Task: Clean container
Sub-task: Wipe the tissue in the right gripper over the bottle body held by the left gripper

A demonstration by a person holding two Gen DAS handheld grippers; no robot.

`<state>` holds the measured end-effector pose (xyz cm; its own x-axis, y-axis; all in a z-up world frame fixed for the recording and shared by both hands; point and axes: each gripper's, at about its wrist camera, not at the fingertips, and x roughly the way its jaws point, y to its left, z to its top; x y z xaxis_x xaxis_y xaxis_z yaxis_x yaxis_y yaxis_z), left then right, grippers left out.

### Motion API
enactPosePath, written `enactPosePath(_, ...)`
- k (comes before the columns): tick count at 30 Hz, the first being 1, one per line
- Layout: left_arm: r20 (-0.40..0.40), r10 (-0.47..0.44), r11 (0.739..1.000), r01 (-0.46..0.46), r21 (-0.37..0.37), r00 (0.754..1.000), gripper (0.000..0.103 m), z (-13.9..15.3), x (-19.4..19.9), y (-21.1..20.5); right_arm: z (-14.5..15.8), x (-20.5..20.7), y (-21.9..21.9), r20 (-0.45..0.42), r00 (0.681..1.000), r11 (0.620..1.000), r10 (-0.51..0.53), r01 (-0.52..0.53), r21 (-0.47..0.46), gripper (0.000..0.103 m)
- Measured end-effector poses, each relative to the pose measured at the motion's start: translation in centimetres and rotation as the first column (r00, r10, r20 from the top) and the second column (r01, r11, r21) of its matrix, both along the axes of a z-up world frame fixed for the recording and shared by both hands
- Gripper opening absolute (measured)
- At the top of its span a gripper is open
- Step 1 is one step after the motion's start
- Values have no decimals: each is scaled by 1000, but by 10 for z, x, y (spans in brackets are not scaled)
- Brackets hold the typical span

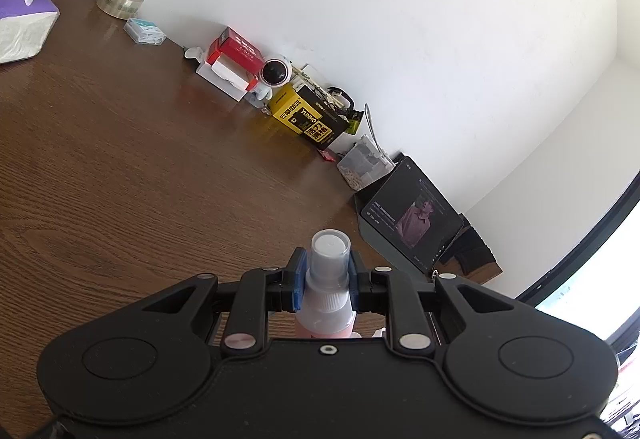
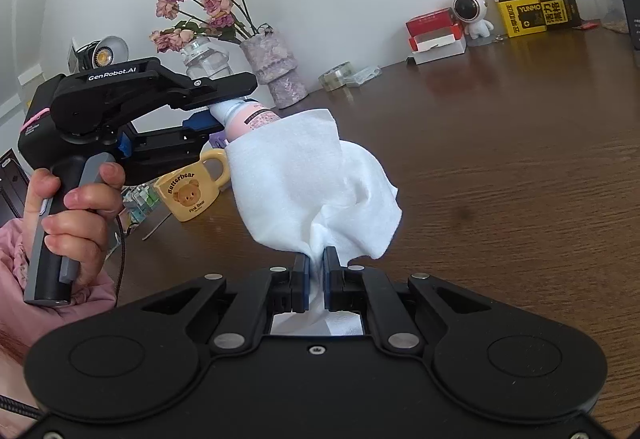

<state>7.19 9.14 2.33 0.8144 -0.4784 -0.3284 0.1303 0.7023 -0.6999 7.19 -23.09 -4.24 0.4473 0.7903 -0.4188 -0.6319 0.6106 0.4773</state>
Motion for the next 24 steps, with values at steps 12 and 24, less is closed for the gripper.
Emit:
enactPosePath(12,0,-4,1000,4,-2,1000,21,0,0,0,-6,4,-7,-15,999,999,-39,39,-6,6)
enactPosePath(24,10,-26,1000,27,-8,1000,21,0,-3,-1,-7,13,-12,-36,998,997,-60,61,39,6)
